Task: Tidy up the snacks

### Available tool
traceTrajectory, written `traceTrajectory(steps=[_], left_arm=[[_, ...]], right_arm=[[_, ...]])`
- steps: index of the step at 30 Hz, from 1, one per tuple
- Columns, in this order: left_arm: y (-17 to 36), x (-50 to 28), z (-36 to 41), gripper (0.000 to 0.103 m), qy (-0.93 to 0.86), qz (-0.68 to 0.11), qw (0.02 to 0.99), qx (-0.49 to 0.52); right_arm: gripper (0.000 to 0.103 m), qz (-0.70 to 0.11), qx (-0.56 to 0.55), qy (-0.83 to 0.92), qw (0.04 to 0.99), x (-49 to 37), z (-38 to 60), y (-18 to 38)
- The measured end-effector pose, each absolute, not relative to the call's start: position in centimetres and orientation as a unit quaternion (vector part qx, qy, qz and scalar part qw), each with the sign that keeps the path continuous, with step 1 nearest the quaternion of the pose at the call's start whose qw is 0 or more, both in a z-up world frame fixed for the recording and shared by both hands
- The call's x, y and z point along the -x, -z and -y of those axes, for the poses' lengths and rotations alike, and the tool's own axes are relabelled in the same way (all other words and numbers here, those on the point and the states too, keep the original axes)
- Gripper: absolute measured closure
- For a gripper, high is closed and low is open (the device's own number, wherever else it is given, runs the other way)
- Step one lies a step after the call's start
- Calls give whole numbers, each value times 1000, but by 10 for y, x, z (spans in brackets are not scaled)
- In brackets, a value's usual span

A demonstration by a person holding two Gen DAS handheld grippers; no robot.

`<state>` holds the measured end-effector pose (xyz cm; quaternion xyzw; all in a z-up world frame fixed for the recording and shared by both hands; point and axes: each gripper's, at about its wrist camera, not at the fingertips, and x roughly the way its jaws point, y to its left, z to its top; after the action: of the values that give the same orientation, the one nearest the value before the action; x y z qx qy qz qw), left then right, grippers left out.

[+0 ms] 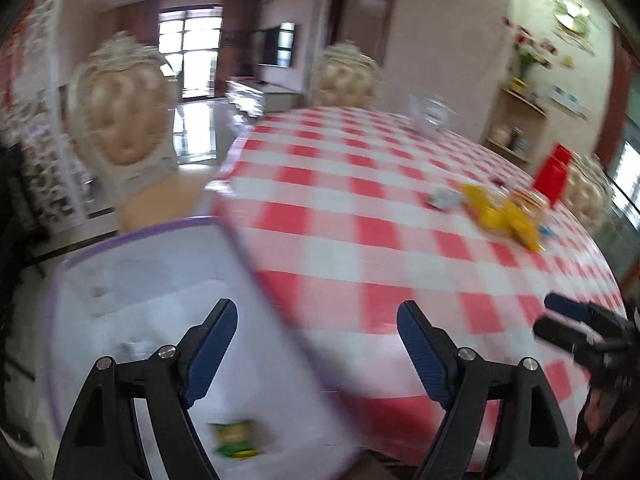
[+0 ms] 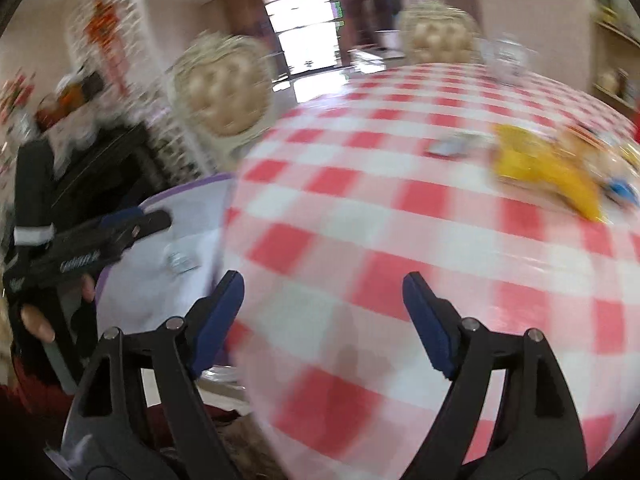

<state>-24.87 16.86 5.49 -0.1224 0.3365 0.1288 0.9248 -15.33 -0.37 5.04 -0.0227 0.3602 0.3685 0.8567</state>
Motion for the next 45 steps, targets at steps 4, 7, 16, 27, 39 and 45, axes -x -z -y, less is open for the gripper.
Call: traceTrajectory(steps=[4, 7, 16, 27, 39, 45], left_arm=[[-49, 218, -115, 20, -71, -357, 925, 106], [-45, 194, -74, 20, -25, -375, 922, 91], [-41, 129, -6, 20, -21, -400, 916, 24], [-35, 52, -49, 20, -88, -436, 895, 43], [-13, -51, -45, 20, -46, -447, 893, 24], [-6, -92, -28, 20, -48, -452, 890, 27]], right_arm=[[17, -359, -15, -305, 882, 137, 71, -51], [17, -366, -39, -257, 894, 126, 118, -45], [16, -379, 39, -196, 904, 68, 149, -44], [16, -304, 315, -237, 868, -26, 44, -11], [62, -360, 135, -281, 879, -89, 105, -37], [62, -383, 18, -290, 877, -75, 139, -44]])
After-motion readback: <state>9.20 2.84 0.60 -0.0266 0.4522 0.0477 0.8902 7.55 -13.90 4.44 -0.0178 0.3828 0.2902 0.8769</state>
